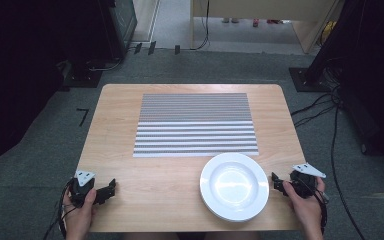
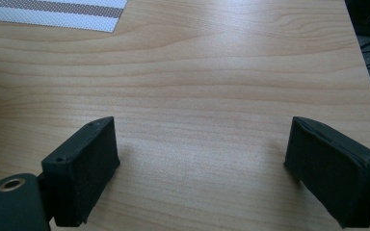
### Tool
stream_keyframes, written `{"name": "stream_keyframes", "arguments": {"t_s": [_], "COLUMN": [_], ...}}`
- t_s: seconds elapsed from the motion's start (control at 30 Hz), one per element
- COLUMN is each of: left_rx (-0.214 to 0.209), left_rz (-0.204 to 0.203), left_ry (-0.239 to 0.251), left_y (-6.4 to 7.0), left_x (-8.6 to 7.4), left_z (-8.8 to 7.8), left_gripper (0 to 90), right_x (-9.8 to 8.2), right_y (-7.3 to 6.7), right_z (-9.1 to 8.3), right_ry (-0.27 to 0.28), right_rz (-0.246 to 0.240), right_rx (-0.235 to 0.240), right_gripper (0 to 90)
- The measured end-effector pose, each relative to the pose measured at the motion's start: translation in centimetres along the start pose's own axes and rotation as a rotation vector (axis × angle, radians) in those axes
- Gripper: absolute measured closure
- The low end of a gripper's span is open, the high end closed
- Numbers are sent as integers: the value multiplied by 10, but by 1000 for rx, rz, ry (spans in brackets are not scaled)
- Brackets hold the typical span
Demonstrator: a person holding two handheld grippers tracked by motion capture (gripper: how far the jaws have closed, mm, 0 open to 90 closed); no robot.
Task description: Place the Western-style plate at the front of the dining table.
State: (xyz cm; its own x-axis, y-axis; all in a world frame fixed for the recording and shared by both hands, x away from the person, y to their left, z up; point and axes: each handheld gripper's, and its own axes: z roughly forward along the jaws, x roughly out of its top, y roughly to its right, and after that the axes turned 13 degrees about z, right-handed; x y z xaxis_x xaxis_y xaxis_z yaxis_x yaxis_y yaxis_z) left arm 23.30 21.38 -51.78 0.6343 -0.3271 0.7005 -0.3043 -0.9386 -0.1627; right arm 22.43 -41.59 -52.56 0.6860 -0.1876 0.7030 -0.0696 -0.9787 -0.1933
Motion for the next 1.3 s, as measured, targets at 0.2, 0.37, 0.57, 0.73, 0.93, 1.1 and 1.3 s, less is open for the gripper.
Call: {"name": "stream_keyframes", "arguments": {"t_s": [0.2,0.37,0.57,0.73,0.93,1.1,1.3], "left_rx": [12,1,-27,-49,-73,-90,-117], "left_rz": [-22,-34,-34,-11,1,-1,0], "left_ry": [-8,9,29,33,43,50,57], "left_y": [2,6,16,27,37,43,53], "left_x": [3,6,12,16,20,23,28], "left_z": [1,-1,-2,-2,-2,-2,-2], "left_gripper": [96,96,96,96,96,96,96], "right_x": [0,0,-1,0,0,0,0], "right_y": [0,1,2,0,-3,-6,-10], "right_z": [0,-1,-4,-6,-10,-13,-16], "right_ry": [1,11,22,42,62,73,88], "right_rz": [10,25,44,51,51,50,55], "right_rx": [-1,0,1,4,6,7,15], "right_gripper": [115,139,139,140,141,141,141]}}
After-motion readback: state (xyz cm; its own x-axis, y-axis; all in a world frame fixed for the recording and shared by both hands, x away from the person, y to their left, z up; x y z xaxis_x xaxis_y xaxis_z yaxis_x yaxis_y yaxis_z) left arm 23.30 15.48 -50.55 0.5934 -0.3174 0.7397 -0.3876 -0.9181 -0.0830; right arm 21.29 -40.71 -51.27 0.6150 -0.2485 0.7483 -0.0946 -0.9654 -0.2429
